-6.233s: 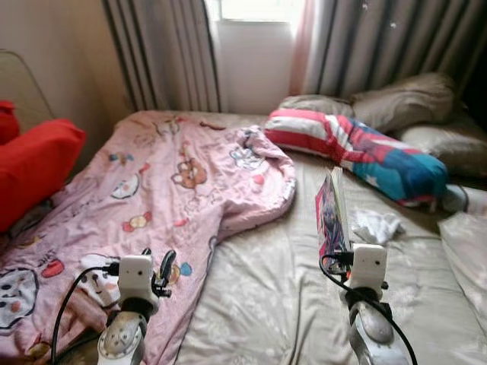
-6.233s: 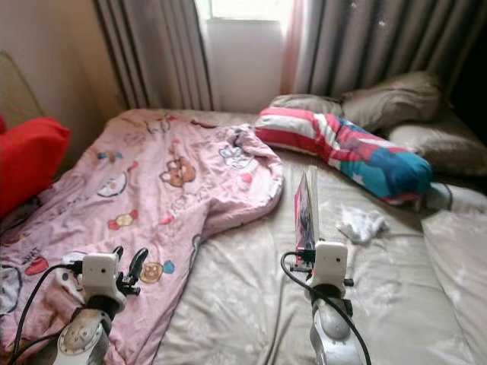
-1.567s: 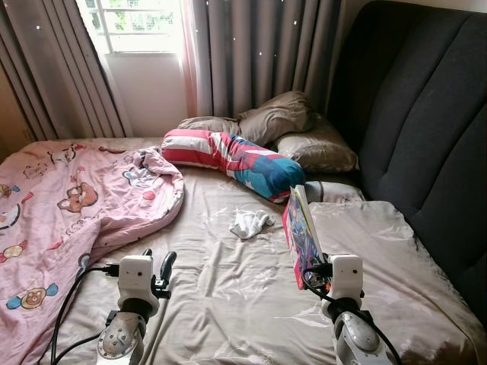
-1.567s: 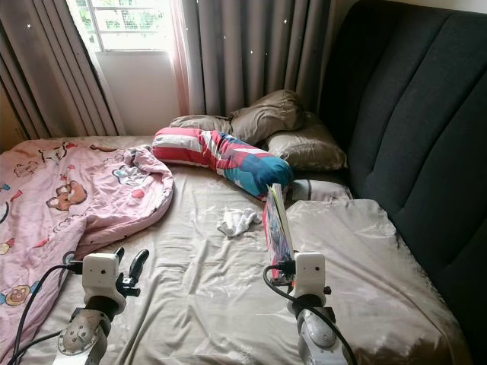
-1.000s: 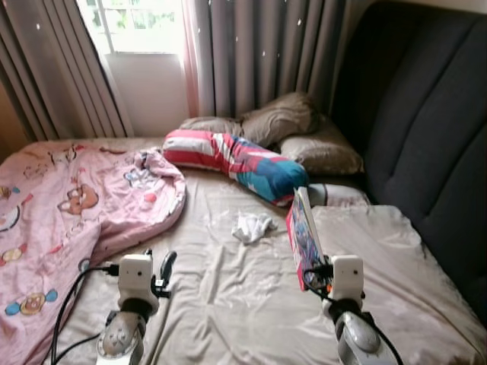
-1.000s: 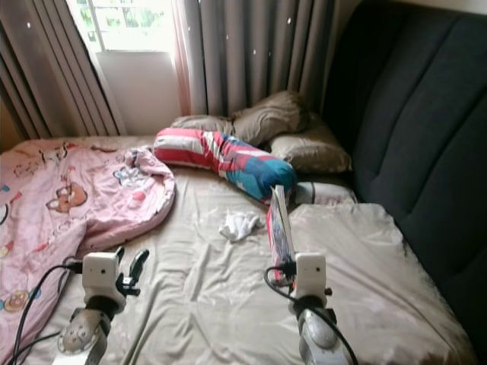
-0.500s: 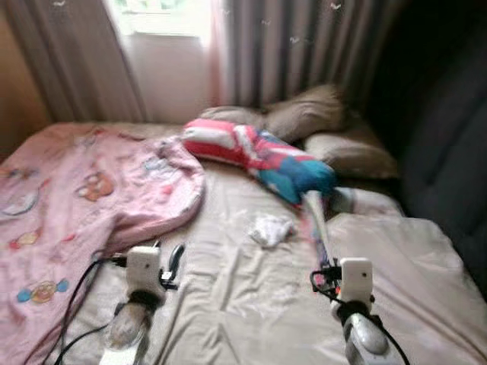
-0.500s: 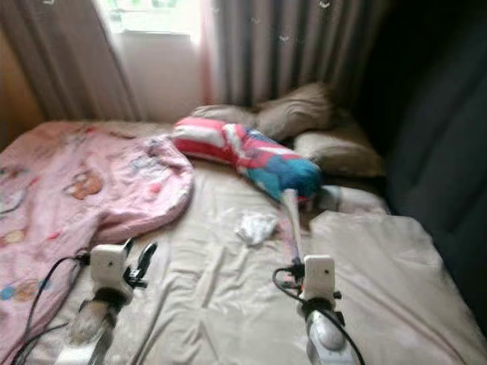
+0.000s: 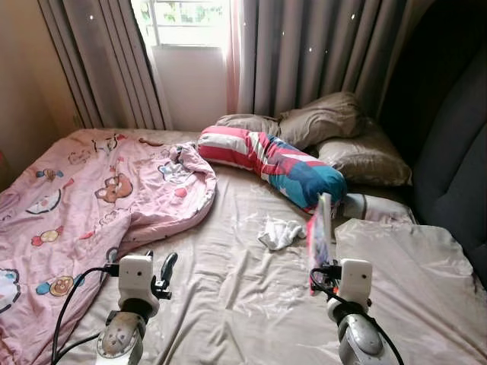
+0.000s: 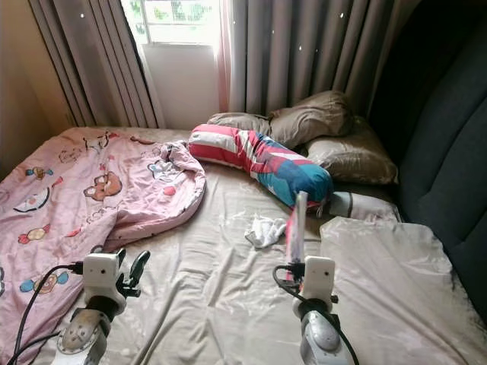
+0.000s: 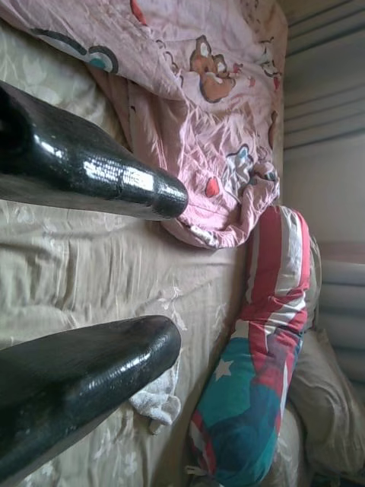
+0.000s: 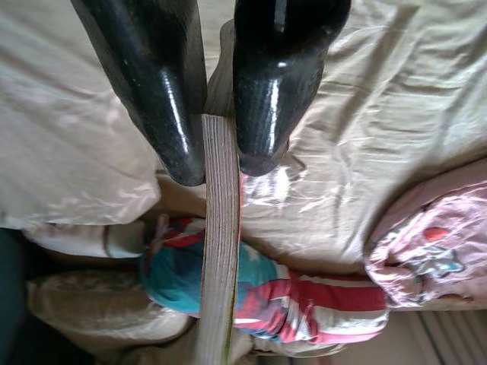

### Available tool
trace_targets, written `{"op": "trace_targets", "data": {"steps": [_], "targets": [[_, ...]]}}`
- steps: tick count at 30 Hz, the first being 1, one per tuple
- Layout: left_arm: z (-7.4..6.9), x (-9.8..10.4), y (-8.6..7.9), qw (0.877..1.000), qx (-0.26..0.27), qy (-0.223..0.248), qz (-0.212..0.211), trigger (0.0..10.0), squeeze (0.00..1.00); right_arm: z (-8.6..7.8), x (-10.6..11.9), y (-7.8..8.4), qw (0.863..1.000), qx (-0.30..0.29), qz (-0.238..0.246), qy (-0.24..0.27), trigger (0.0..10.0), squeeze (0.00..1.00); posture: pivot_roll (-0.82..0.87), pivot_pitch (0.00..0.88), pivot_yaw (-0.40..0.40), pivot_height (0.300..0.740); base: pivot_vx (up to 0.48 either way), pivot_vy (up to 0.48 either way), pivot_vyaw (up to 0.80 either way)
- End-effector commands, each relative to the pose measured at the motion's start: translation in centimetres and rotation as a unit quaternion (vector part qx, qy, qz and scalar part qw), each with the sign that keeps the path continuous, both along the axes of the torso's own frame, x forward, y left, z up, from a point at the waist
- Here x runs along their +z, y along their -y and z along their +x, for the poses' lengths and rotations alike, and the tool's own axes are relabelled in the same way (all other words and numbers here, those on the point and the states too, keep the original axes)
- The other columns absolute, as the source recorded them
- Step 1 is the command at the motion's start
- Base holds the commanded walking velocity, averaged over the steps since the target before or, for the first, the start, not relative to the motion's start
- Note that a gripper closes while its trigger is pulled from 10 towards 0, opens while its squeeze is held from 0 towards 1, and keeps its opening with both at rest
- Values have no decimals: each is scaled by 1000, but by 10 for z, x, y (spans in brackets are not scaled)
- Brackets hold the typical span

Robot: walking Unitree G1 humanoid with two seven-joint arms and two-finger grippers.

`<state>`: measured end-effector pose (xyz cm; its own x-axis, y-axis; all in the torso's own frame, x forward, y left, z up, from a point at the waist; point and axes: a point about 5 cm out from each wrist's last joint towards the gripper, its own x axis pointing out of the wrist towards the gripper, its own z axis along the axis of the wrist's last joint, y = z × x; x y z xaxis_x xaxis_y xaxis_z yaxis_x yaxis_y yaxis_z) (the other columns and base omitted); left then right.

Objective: Clean up the room

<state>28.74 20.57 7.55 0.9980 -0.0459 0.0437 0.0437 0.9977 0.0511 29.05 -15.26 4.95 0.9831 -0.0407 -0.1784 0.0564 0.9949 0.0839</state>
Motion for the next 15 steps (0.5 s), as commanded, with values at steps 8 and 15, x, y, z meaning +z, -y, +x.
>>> {"op": "trace_targets", "data": {"steps": [8, 15], "targets": [[-2, 0, -1, 1000, -4, -5, 4, 10000, 0, 4, 4, 1, 1000, -8, -9, 7, 10000, 0, -17, 36, 6, 734, 0, 0, 0], [-2, 0, -1, 1000, -4, -5, 4, 10000, 0, 4, 4, 1, 1000, -8, -9, 7, 10000, 0, -17, 36, 6, 734, 0, 0, 0]]}}
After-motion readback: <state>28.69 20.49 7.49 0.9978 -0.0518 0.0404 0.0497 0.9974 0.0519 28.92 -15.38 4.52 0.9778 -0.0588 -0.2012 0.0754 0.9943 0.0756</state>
